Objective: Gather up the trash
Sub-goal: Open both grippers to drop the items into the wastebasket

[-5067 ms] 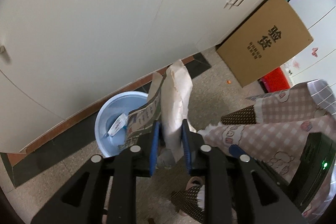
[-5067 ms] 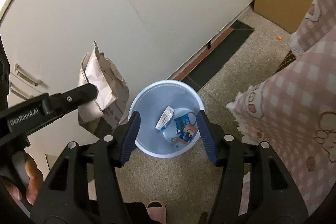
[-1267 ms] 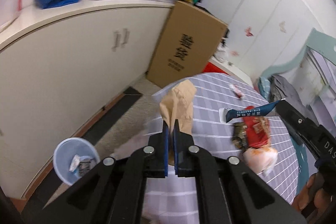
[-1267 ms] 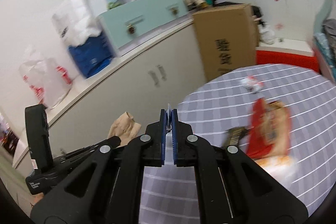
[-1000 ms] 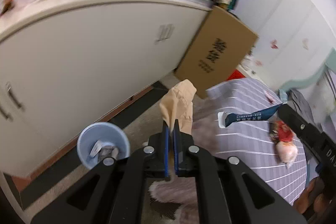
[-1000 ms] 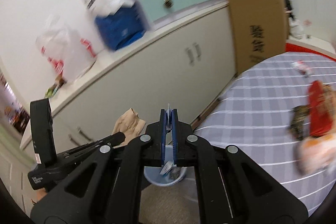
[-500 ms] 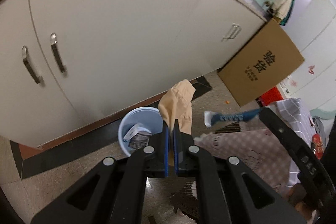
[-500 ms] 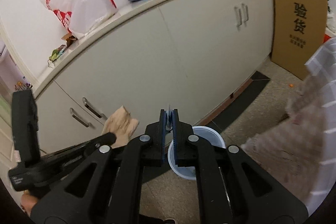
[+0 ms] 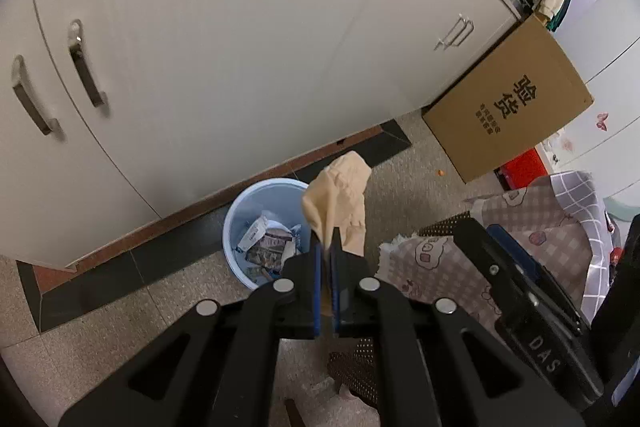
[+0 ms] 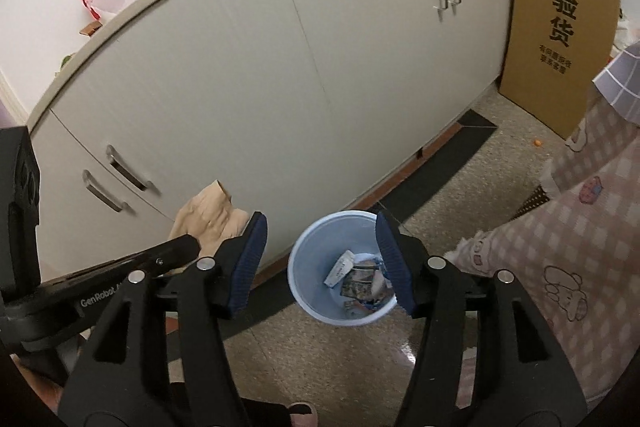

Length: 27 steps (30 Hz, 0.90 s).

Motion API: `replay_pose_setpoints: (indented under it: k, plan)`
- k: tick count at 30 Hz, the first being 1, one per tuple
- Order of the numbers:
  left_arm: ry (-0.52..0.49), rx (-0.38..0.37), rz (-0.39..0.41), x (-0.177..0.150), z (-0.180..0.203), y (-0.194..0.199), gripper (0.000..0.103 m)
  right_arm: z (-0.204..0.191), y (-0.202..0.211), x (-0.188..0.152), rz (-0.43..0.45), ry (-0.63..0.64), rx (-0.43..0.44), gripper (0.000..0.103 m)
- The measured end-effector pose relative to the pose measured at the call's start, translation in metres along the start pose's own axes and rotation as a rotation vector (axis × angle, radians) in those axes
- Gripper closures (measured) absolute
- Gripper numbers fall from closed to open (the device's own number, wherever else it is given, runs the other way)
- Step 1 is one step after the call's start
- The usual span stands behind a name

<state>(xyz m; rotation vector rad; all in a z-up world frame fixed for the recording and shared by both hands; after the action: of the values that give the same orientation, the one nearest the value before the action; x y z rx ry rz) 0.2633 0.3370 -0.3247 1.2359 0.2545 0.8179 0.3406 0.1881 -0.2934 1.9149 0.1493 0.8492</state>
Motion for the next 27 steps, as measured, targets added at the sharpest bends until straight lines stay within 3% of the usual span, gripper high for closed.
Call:
replay_pose_setpoints:
  k: [17, 19, 20, 21, 27]
  plan:
    - [-0.044, 0.056, -0.107, 0.019, 0.027, -0.067, 0.097, 0.039, -0.011, -0.012, 0.011, -0.022, -0.089, 0.039]
    - [-0.036, 0.058, -0.106, 0.024, 0.029, -0.069, 0.082, 0.044, -0.011, -0.012, 0.01, -0.039, -0.085, 0.039]
    - [-0.031, 0.058, -0.109, 0.026, 0.03, -0.07, 0.057, 0.047, -0.011, -0.011, 0.009, -0.045, -0.085, 0.039]
    - [-0.025, 0.062, -0.101, 0.027, 0.03, -0.069, 0.045, 0.047, -0.01, -0.012, 0.009, -0.048, -0.085, 0.039]
    - [-0.008, 0.058, -0.072, 0.023, 0.029, -0.054, 0.044, 0.05, -0.002, -0.012, 0.012, -0.062, -0.073, 0.039]
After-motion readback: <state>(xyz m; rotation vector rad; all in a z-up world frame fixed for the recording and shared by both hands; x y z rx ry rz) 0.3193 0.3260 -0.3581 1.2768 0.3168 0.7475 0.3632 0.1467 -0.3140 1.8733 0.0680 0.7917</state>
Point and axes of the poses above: each gripper's, at about its wrist camera, not at the fingertips, and y roughly against the way its jaws point, z to its right, x to its top, the point moved 4 cm from there along -y, roughly the way its jaws point, and after that the axes turned 10 degrees about -z, right-handed, at the moved point
